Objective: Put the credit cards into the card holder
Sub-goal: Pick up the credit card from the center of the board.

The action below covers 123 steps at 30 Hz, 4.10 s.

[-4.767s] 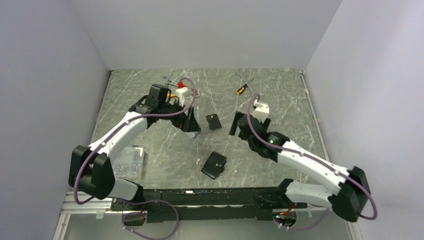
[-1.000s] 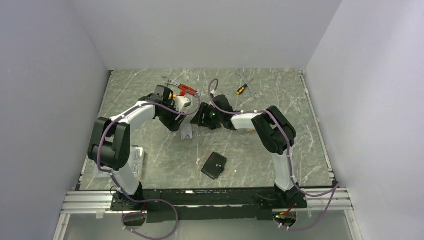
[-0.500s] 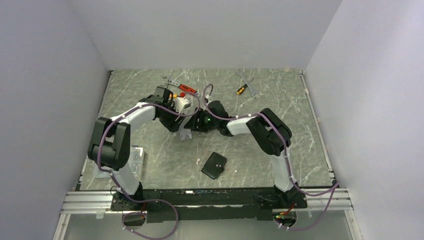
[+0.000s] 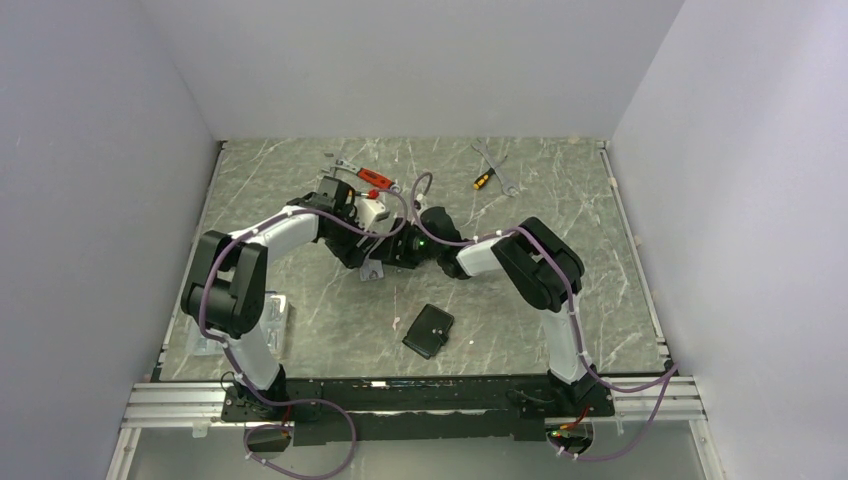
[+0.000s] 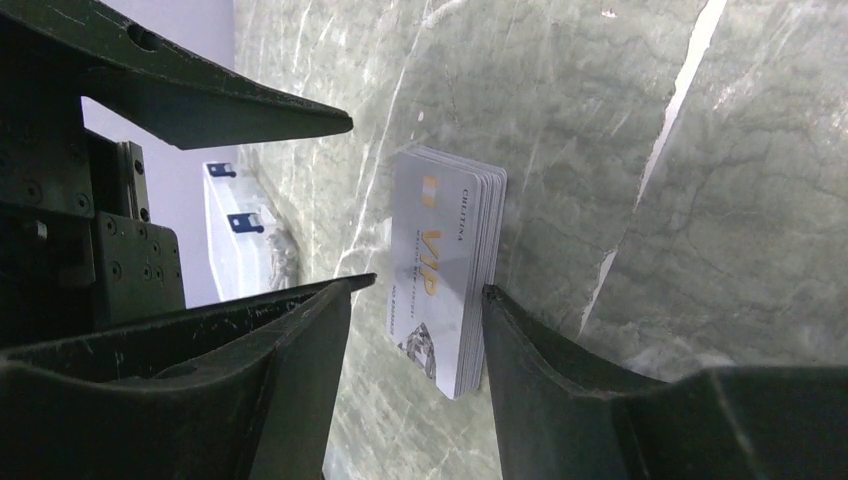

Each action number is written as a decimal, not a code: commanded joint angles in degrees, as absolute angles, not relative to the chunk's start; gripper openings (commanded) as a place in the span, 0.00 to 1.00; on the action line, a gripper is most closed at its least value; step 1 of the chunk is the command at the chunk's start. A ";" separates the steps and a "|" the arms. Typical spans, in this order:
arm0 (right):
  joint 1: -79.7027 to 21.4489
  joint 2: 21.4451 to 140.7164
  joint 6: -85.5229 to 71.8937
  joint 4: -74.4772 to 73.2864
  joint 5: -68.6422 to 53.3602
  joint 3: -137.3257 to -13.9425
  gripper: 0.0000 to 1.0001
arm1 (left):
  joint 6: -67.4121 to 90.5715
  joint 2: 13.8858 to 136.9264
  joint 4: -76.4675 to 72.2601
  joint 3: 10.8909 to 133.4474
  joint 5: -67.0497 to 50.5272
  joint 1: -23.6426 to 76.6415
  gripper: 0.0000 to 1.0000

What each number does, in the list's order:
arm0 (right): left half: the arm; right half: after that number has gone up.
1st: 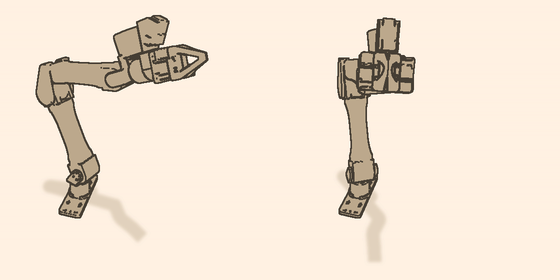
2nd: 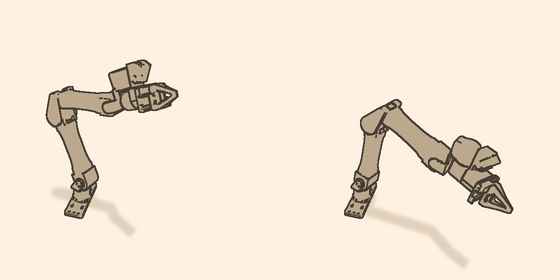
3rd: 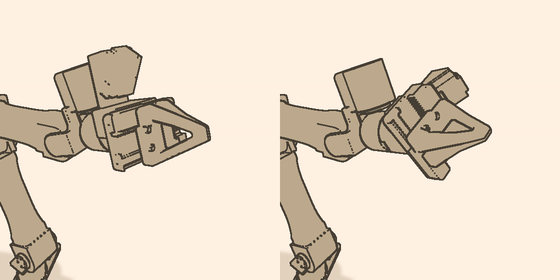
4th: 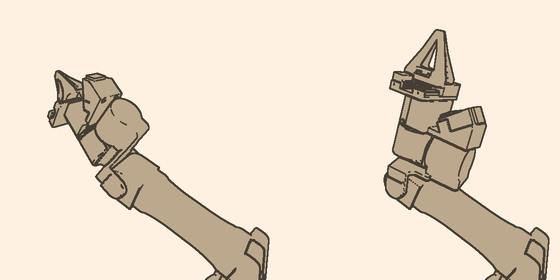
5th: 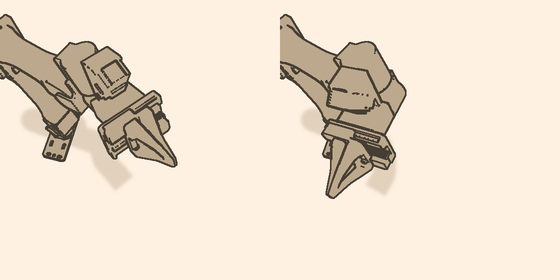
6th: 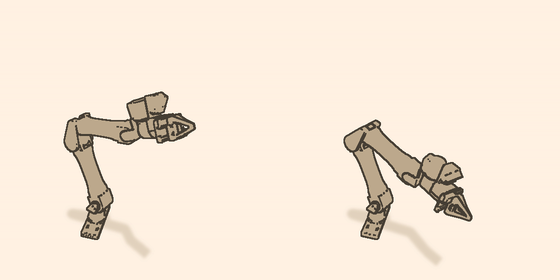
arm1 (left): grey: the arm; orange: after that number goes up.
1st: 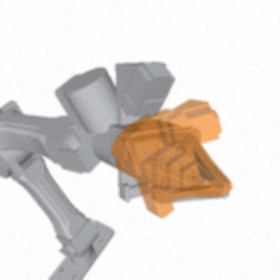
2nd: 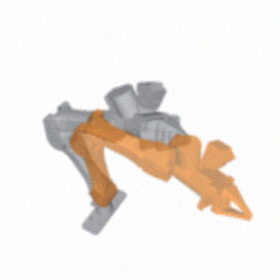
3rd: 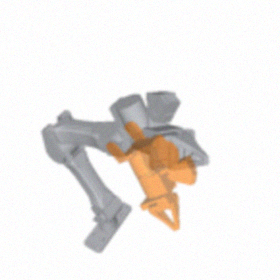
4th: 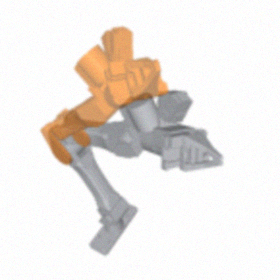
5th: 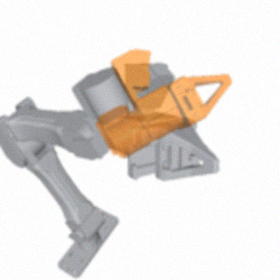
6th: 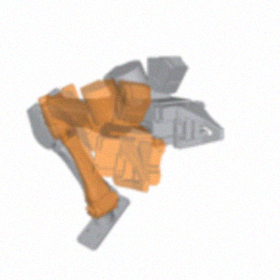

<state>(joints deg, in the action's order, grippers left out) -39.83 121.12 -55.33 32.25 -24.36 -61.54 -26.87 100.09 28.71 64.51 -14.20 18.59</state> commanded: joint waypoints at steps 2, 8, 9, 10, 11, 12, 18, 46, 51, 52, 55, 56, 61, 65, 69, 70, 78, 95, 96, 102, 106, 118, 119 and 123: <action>-39.75 121.63 -56.01 30.52 -24.06 -57.33 0.54 | -26.89 100.47 27.17 65.11 -12.96 20.58 0.74; -39.54 121.76 -56.88 31.67 -24.43 -56.46 0.50 | -26.64 101.17 25.70 64.81 -10.88 20.87 0.74; -39.36 121.80 -57.01 31.80 -24.42 -56.35 0.49 | -26.59 101.30 25.71 64.90 -10.29 21.03 0.74; -39.23 121.69 -57.10 31.92 -24.27 -56.02 0.49 | -26.36 101.24 25.49 64.91 -9.58 21.23 0.74; -39.14 121.54 -57.17 32.17 -24.14 -55.66 0.48 | -26.16 100.94 25.16 64.81 -9.02 21.41 0.74; -38.99 121.43 -57.36 32.60 -24.03 -55.25 0.48 | -26.11 100.52 25.08 64.74 -8.94 21.42 0.75; -38.22 121.80 -58.01 33.83 -24.51 -54.56 0.46 | -26.50 99.69 25.05 65.18 -8.83 21.57 0.77; -37.80 124.79 -60.23 36.20 -24.91 -53.71 0.40 | -25.14 96.23 30.35 68.57 -16.72 21.38 0.83; -37.80 125.07 -60.31 36.21 -25.04 -53.80 0.38 | -26.21 96.63 28.85 68.39 -12.99 20.74 0.83; -37.80 125.07 -60.30 36.21 -24.97 -53.75 0.37 | -26.01 97.12 28.02 68.14 -12.23 20.74 0.82; -37.74 124.94 -60.33 36.21 -24.80 -53.32 0.36 | -25.26 99.11 25.76 67.63 -9.72 20.91 0.81; -37.74 124.89 -60.31 36.14 -24.75 -53.23 0.36 | -25.15 99.73 25.30 67.67 -9.16 20.92 0.81; -37.69 124.96 -60.51 36.65 -24.57 -52.65 0.35 | -25.09 101.65 24.16 67.99 -8.52 21.58 0.81; -37.70 125.37 -61.01 37.47 -24.61 -52.32 0.35 | -25.03 102.48 23.73 67.95 -8.81 22.35 0.81; -37.68 125.31 -61.09 37.62 -24.45 -52.04 0.34 | -25.05 103.16 23.07 67.24 -8.45 23.16 0.81; -37.70 125.29 -61.08 37.69 -24.40 -51.99 0.34 | -25.01 103.26 22.87 67.04 -8.37 23.38 0.81; -37.70 124.78 -61.70 38.74 -24.04 -50.60 0.33 | -25.48 104.47 22.02 65.74 -7.22 24.73 0.81; -37.63 123.62 -61.54 38.00 -22.32 -49.02 0.11 | -26.15 98.95 26.97 66.33 -13.69 22.63 0.83; -37.69 123.39 -61.46 37.93 -22.20 -48.92 0.08 | -26.25 98.76 27.31 66.70 -13.77 21.71 0.84; -37.68 121.71 -60.90 37.01 -21.20 -47.78 0.02 | -27.00 99.08 26.61 66.61 -13.54 18.99 0.83; -37.72 121.14 -60.89 37.06 -21.17 -47.48 0.01 | -25.98 101.22 25.45 66.56 -13.24 19.60 0.82; -37.96 117.88 -59.51 35.89 -20.18 -45.83 0.00 | -26.34 102.59 24.14 67.14 -11.87 21.08 0.81; -37.99 117.44 -59.38 35.90 -20.17 -45.60 0.00 | -26.51 102.78 23.90 67.08 -11.31 21.36 0.81; -38.10 115.60 -58.70 35.60 -20.91 -45.36 0.00 | -26.68 103.19 23.78 67.10 -9.64 22.14 0.81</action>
